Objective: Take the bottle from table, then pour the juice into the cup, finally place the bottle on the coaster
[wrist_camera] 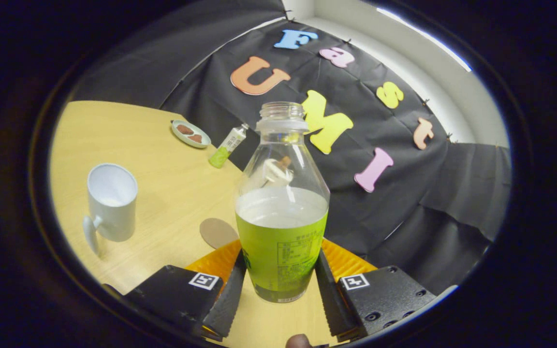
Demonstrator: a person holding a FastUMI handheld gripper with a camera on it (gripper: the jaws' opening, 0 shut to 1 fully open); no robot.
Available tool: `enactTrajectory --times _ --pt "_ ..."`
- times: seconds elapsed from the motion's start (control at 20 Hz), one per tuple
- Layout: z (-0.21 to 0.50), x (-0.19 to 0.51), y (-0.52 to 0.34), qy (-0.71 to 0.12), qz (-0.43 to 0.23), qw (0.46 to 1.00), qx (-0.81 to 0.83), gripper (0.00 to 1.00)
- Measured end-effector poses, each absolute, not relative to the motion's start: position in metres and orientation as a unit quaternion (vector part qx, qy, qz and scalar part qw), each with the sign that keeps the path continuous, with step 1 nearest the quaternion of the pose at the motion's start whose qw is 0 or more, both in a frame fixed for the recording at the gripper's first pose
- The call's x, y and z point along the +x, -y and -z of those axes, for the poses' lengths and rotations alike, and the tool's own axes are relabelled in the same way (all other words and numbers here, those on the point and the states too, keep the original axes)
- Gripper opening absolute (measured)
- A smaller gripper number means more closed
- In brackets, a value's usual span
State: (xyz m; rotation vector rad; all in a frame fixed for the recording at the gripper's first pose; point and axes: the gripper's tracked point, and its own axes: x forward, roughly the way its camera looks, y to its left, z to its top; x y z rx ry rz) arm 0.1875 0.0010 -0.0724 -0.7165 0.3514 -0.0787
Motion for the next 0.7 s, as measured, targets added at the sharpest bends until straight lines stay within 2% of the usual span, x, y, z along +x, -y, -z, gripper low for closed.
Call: enactTrajectory --times 0.7 --pt "0.063 0.199 -0.011 -0.128 0.059 0.818 -0.557 0.77"
